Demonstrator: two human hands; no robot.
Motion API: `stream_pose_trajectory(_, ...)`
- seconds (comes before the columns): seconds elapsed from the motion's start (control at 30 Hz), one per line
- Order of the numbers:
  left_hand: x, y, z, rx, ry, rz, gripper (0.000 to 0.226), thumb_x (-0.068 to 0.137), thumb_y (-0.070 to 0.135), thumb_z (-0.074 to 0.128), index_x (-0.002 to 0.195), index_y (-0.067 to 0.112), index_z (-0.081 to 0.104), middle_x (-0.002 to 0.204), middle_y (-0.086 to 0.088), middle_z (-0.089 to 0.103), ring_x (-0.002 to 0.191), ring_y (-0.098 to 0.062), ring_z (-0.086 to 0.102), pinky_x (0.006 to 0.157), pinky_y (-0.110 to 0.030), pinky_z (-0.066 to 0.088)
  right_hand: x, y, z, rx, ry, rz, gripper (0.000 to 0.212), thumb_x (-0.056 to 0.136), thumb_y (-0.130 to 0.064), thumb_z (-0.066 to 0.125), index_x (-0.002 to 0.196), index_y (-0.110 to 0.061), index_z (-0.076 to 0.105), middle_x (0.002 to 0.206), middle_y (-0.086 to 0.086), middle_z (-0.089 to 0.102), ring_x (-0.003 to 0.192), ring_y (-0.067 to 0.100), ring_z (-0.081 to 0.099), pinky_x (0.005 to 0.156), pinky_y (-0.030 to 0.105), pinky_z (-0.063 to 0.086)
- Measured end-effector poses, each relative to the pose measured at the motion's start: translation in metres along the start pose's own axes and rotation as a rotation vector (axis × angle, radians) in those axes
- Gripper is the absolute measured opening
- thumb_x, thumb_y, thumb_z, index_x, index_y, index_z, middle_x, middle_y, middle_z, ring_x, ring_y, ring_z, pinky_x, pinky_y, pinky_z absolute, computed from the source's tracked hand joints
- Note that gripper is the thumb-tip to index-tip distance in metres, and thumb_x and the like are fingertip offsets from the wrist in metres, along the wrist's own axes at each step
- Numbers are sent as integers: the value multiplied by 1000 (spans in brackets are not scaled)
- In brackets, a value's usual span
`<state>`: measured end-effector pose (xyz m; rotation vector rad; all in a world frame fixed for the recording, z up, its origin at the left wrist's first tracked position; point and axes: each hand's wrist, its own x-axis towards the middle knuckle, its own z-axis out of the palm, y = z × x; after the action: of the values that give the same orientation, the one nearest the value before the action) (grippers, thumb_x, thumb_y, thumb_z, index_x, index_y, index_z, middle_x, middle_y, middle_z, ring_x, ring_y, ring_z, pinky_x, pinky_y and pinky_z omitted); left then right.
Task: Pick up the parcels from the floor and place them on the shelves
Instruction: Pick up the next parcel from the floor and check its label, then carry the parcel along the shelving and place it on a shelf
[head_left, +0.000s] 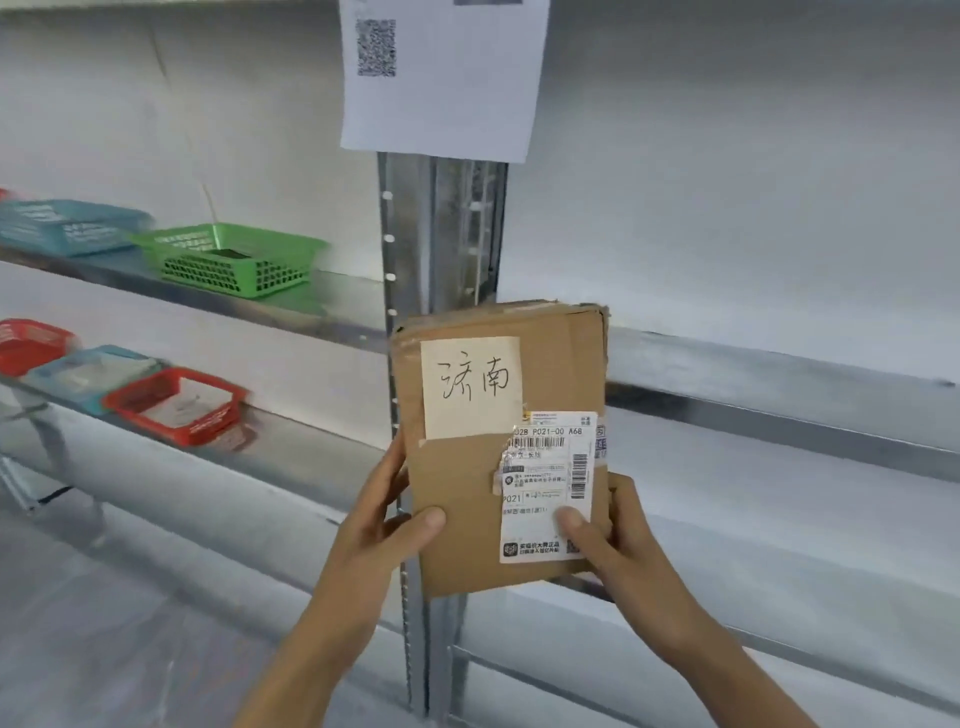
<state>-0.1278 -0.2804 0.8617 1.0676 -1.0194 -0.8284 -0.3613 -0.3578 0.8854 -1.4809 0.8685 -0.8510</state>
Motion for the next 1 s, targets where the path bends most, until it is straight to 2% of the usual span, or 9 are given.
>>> stream_pose_trajectory(0.2, -1, 8, 132, -118, -291, -33, 84, 52, 62, 96, 130, 61, 65, 146, 18, 67, 136, -7, 61, 107, -39, 48, -92, -15, -107, -49, 370, -117, 47, 85, -43, 64, 127, -32, 48, 119, -25, 73, 111, -1, 70, 85, 19, 58)
stream_pose_trajectory(0.37, -28, 14, 274, -143, -472, 10, 57, 70, 42, 82, 123, 59, 69, 144, 16, 68, 137, -8, 60, 108, -38, 47, -194, -13, -208, -17, 637, -191, 45, 88, -35, 66, 129, -27, 49, 122, -22, 72, 116, 1, 68, 89, 21, 58)
stream_pose_trajectory(0.47, -69, 7, 386, -144, -663, -37, 58, 84, 47, 81, 135, 63, 58, 147, 26, 63, 139, -8, 58, 115, -54, 47, -278, 0, -279, 9, 831, -211, 38, 90, -26, 66, 124, -23, 51, 112, -25, 75, 110, 1, 70, 84, 20, 59)
stream_pose_trajectory(0.5, -90, 5, 426, -134, -764, -62, 58, 90, 47, 73, 141, 66, 50, 148, 30, 60, 139, -7, 58, 115, -58, 47, -311, 6, -303, 13, 901, -213, 37, 88, -27, 66, 121, -22, 51, 108, -26, 75, 106, 0, 71, 82, 19, 59)
stream_pose_trajectory(0.6, -158, 6, 538, -96, -976, -110, 61, 94, 43, 56, 145, 73, 38, 143, 36, 62, 133, -5, 64, 112, -59, 50, -404, 22, -375, 36, 1079, -222, 40, 83, -34, 67, 119, -22, 54, 110, -22, 76, 108, 5, 71, 81, 21, 59)
stream_pose_trajectory(0.7, -216, 9, 633, -94, -1056, -109, 63, 94, 40, 56, 150, 65, 39, 139, 31, 67, 128, -2, 67, 112, -57, 50, -489, 31, -436, 60, 1176, -238, 43, 83, -39, 68, 121, -26, 54, 111, -24, 74, 112, 4, 69, 84, 27, 59)
stream_pose_trajectory(0.8, -261, 16, 708, -119, -1120, -127, 64, 94, 37, 56, 153, 57, 41, 139, 30, 67, 123, 3, 67, 112, -56, 50, -555, 33, -481, 51, 1230, -222, 49, 85, -51, 72, 127, -35, 54, 133, -17, 69, 130, 11, 62, 99, 42, 58)
stream_pose_trajectory(0.9, -293, 19, 769, -161, -1161, -135, 58, 98, 32, 54, 152, 52, 46, 143, 23, 67, 129, -4, 66, 112, -57, 50, -603, 29, -522, -17, 1287, -205, 65, 75, -68, 76, 132, -48, 53, 144, -16, 62, 138, 10, 56, 110, 47, 50)
stream_pose_trajectory(1.0, -308, 10, 825, -189, -1189, -184, 53, 104, 27, 52, 151, 51, 49, 148, 19, 65, 138, -15, 61, 114, -59, 48, -634, 30, -563, -96, 1346, -174, 72, 75, -66, 76, 140, -57, 46, 144, -14, 62, 131, 8, 61, 111, 46, 49)
